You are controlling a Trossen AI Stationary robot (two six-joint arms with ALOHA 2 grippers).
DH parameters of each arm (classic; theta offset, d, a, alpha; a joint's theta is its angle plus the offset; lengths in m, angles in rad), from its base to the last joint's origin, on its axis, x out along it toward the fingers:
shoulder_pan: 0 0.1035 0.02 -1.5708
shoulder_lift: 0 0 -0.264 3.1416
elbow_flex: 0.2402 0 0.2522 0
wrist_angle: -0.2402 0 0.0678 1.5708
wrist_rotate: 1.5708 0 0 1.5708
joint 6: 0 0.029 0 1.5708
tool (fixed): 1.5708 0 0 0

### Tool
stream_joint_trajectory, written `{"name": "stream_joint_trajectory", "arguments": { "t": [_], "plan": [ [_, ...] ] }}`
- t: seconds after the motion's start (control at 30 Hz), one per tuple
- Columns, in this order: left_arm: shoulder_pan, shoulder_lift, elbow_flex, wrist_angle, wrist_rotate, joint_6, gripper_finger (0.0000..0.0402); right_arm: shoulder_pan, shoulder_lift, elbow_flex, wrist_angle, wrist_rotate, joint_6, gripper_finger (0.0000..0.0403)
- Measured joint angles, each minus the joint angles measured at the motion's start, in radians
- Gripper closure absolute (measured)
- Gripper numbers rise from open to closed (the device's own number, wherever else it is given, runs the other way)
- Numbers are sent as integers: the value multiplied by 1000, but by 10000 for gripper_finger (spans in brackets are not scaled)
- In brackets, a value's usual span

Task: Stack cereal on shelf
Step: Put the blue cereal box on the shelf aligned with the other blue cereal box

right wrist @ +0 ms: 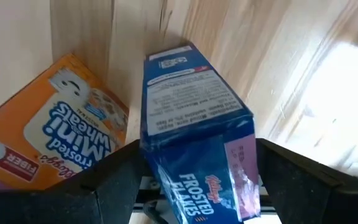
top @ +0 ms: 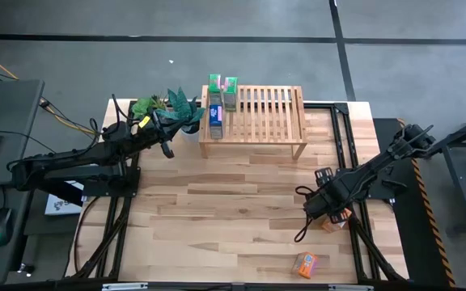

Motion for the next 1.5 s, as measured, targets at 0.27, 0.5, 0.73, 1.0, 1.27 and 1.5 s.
{"name": "stream_joint_trajectory", "arguments": {
  "t": [0.27, 0.5, 0.73, 1.0, 1.27, 1.5],
  "plan": [
    [0, 0, 0, 0, 0, 0, 401, 0, 0, 0, -6, 11, 52, 107],
    [0, 0, 0, 0, 0, 0, 401, 0, 0, 0, -5, 16, 17, 107],
    [0, 0, 0, 0, 0, 0, 402, 0, 0, 0, 34, 65, 38, 108],
    [0, 0, 0, -1, 0, 0, 402, 0, 0, 0, 50, 93, 141, 108],
    [0, 0, 0, -7, 0, 0, 401, 0, 0, 0, 36, 73, 208, 108],
    [0, 0, 0, -7, 0, 0, 401, 0, 0, 0, 16, 70, 203, 115]
  ]
}}
